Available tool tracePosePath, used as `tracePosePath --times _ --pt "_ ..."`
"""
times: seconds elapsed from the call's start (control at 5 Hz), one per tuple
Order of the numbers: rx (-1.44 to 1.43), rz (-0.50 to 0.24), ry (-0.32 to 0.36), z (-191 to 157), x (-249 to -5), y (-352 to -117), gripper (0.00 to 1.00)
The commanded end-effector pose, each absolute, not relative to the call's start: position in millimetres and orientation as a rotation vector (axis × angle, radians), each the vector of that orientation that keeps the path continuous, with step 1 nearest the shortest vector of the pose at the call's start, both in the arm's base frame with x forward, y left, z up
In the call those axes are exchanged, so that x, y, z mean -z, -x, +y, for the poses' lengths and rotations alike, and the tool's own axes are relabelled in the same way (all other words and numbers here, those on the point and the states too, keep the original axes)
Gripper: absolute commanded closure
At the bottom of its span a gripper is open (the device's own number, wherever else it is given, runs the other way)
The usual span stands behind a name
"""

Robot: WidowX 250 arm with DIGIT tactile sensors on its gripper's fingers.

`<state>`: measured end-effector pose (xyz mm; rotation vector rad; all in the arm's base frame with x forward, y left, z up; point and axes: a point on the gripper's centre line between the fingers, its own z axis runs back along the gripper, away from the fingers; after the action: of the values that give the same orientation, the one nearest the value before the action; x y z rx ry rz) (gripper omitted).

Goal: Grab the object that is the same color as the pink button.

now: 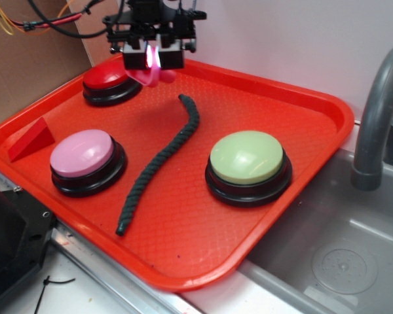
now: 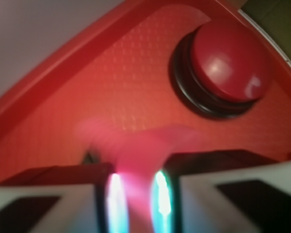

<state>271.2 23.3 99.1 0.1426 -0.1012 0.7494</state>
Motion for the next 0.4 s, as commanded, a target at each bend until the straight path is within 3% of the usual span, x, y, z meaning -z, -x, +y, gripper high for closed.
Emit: tracePosePath --times 0.0,0.2 --pt "-0.339 -0.16 -0.034 25 -210 -208 1.0" --pt "-0.233 -0.158 -0.03 27 -230 -188 1.0"
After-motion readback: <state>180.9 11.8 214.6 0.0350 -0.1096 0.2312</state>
